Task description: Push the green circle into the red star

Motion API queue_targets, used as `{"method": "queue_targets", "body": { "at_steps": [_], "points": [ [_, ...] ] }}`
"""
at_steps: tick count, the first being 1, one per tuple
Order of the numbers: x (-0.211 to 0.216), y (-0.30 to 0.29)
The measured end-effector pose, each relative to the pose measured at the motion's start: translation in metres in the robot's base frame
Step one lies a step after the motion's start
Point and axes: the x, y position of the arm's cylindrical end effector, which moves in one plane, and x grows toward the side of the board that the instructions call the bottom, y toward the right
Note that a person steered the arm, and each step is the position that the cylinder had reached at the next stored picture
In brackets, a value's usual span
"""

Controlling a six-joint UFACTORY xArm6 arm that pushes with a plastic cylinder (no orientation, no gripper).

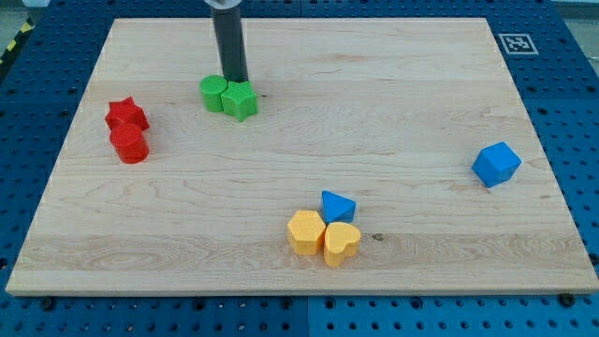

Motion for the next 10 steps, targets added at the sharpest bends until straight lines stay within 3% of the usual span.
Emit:
{"method": "queue_targets", "body": {
  "at_steps": [4, 7, 10],
  "points": [
    [0.010, -0.037],
    [0.033, 0.012],
    [0.059, 0.009]
  ]
}}
